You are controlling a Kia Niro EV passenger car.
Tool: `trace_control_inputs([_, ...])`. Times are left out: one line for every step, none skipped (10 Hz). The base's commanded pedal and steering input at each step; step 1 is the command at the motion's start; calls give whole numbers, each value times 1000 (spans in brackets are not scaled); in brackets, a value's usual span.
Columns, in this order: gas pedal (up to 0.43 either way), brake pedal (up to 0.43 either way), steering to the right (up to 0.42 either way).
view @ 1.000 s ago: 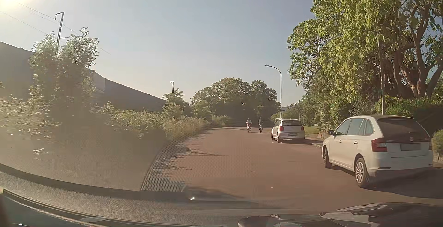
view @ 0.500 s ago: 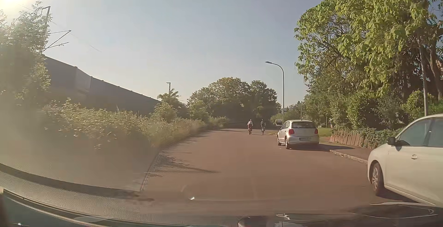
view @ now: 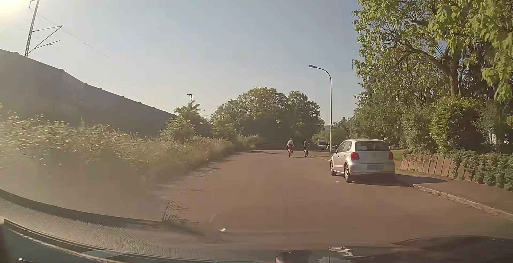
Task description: Follow the waypoints while adhering to traffic rules and regulations
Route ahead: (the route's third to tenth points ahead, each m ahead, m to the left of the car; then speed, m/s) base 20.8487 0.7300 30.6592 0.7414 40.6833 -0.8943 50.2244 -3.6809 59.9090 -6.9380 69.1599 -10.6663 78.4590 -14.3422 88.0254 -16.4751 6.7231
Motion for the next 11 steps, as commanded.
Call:
trace_control_inputs([130, 0, 16])
trace_control_inputs([110, 0, 16])
trace_control_inputs([98, 0, 16])
trace_control_inputs([98, 0, 16])
trace_control_inputs([87, 0, 16])
trace_control_inputs([87, 0, 16])
trace_control_inputs([87, 0, 16])
trace_control_inputs([87, 0, 16])
trace_control_inputs([87, 0, 16])
trace_control_inputs([87, 0, 15])
trace_control_inputs([87, 0, 15])
